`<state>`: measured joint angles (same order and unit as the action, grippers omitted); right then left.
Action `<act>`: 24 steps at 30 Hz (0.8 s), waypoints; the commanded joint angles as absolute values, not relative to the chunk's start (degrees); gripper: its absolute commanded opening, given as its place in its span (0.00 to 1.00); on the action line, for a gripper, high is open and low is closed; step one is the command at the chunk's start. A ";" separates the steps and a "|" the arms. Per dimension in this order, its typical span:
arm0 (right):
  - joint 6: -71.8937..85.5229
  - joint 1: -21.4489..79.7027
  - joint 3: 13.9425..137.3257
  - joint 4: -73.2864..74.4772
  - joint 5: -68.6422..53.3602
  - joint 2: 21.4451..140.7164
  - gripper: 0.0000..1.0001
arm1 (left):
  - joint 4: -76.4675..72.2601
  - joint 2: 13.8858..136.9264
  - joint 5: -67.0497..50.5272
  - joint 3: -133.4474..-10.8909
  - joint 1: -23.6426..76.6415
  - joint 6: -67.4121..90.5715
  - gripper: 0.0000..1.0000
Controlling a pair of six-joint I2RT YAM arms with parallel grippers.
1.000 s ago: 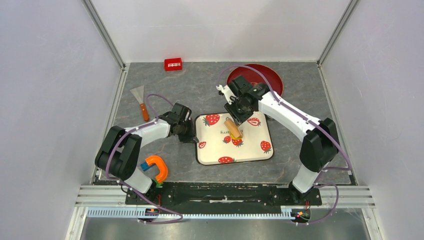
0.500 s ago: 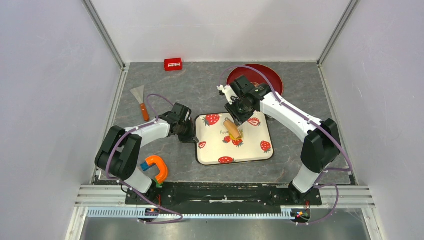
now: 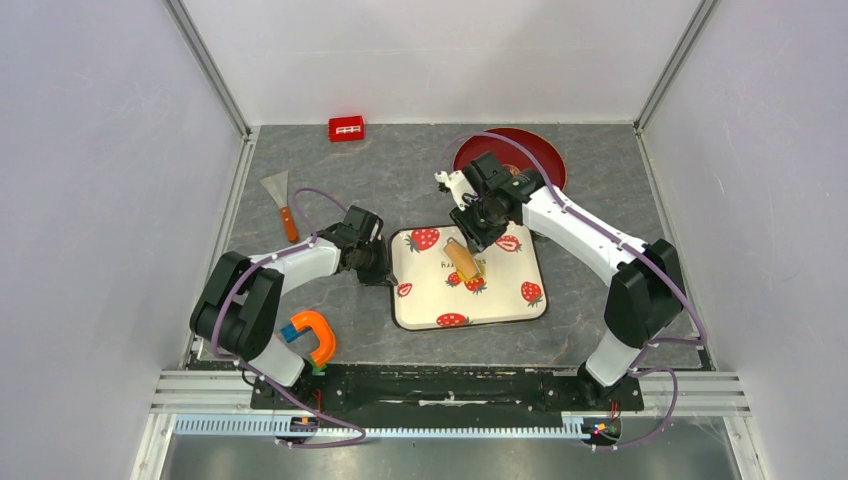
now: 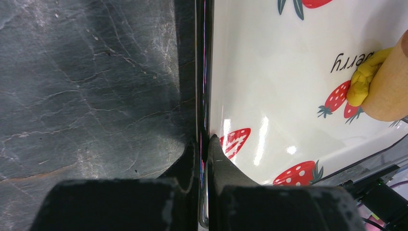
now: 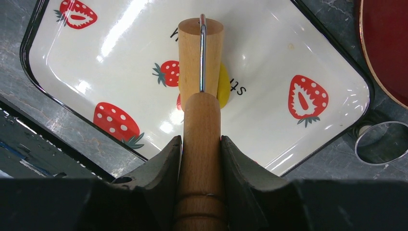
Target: Roll out the dumpling wrappers from the dough
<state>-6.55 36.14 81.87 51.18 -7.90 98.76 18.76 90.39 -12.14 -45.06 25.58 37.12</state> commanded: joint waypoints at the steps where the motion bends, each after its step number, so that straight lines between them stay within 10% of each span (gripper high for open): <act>1: -3.41 39.38 71.50 52.65 -23.20 109.28 0.00 | 23.20 94.37 -6.91 -42.91 27.07 36.29 0.02; 24: -3.69 39.64 72.20 52.38 -23.77 109.25 0.00 | 23.38 94.44 -6.77 -43.15 27.42 36.21 0.02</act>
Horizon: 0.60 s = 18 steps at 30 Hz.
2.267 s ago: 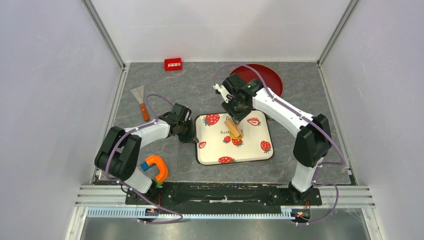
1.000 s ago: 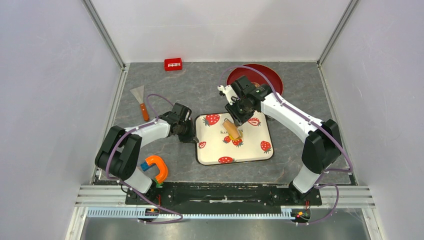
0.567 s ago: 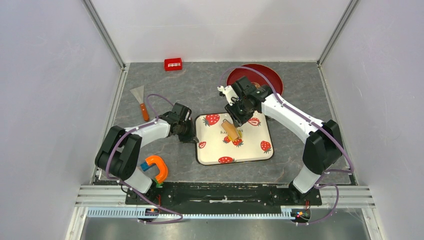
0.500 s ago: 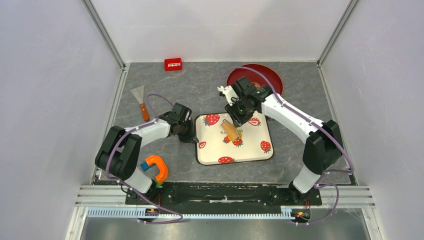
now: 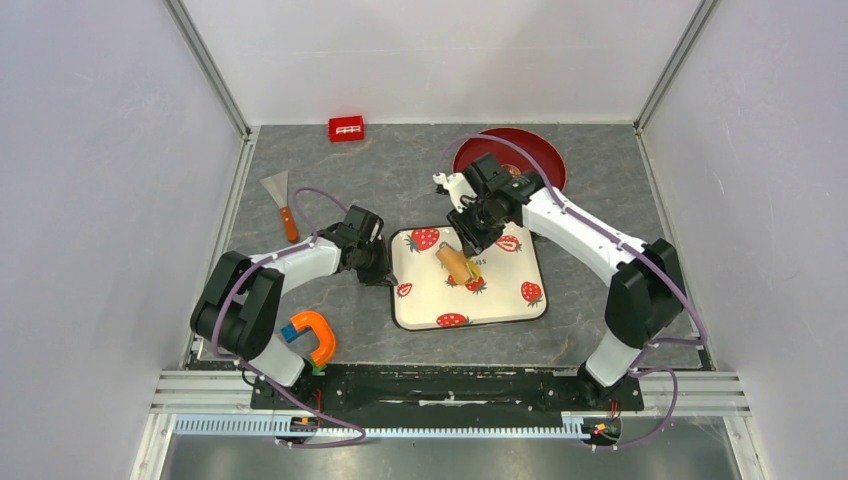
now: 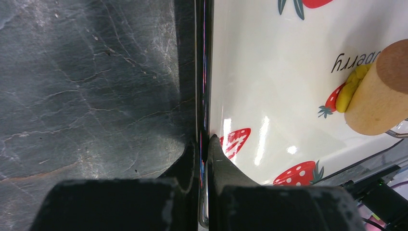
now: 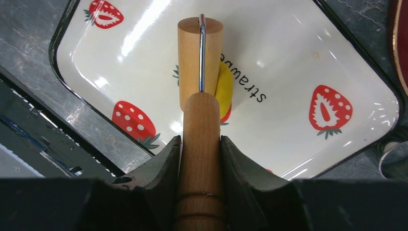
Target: Roll out the dumpling wrappers from the dough
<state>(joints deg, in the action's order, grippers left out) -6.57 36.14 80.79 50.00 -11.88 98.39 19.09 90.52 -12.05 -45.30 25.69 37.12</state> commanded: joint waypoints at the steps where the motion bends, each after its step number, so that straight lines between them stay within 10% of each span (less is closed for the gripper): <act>1: -3.65 39.64 72.29 52.30 -23.47 109.17 0.00 | 23.46 94.43 -6.69 -43.17 27.42 36.25 0.02; 18: -2.45 34.89 87.50 55.57 -21.95 105.76 0.00 | 23.47 93.87 -6.33 -42.48 27.52 36.39 0.02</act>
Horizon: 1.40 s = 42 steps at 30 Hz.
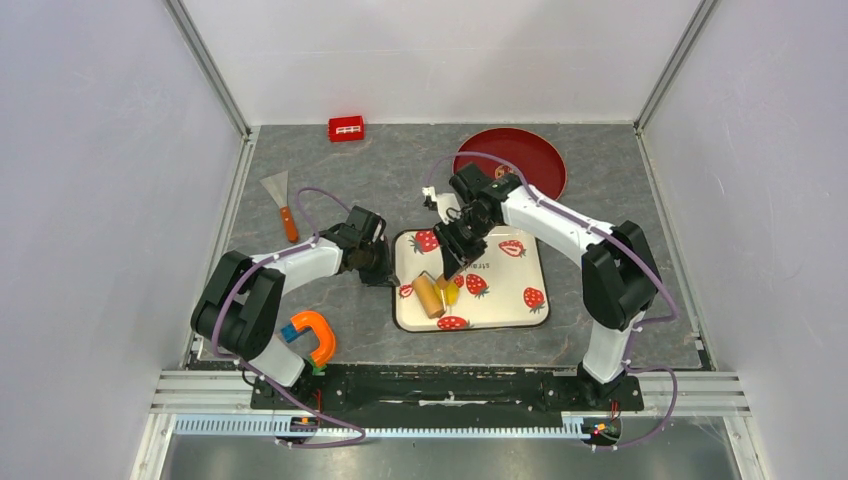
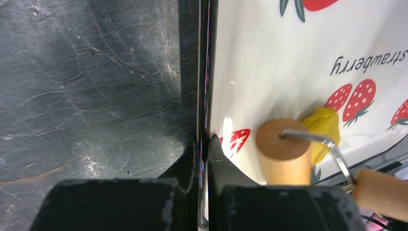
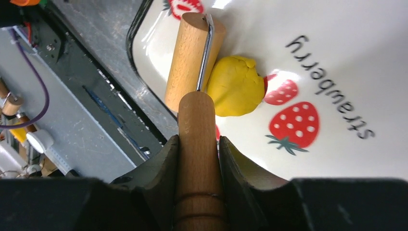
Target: Roll out the dumpling wrappers from the dough
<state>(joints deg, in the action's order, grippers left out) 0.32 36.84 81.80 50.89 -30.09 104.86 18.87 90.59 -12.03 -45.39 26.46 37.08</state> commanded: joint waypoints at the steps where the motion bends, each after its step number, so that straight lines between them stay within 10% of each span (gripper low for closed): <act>1: -2.69 34.66 89.42 56.22 -23.01 105.47 0.00 | 23.47 93.92 -6.34 -42.45 27.51 36.39 0.02; 11: -1.85 31.82 95.41 55.17 -33.71 100.92 0.00 | 23.47 94.27 -6.47 -42.70 27.69 36.32 0.02; 42: -2.81 35.84 80.72 57.21 -15.31 106.01 0.00 | 23.72 95.21 -6.46 -43.50 28.04 36.18 0.02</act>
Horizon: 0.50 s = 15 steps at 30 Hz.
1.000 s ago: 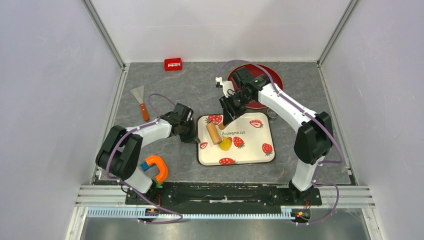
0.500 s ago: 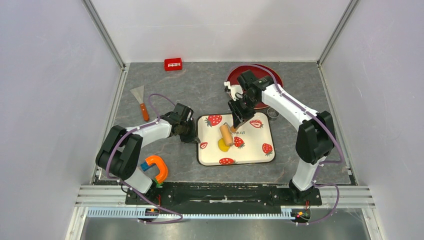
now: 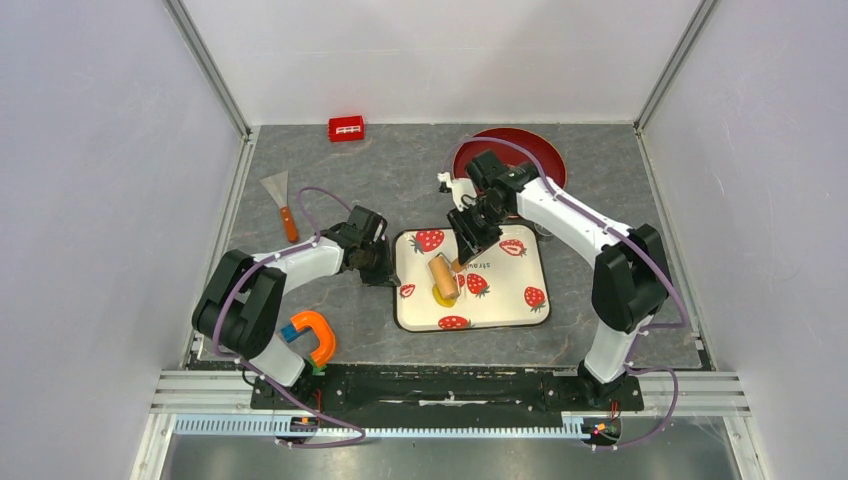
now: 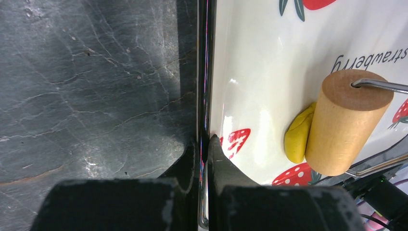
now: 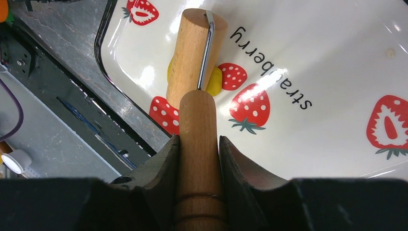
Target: Roll out the dumpling wrappers from the dough
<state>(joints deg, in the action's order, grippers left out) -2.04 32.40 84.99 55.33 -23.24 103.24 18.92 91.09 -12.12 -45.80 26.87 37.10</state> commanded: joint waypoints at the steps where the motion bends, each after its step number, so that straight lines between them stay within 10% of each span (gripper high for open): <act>1: -2.81 36.15 80.29 57.43 -13.88 106.29 0.00 | 23.72 95.19 -6.42 -43.51 28.04 36.16 0.02; 15: -4.31 41.58 72.37 56.23 -6.76 109.78 0.00 | 23.97 95.45 -6.42 -43.81 28.12 35.97 0.02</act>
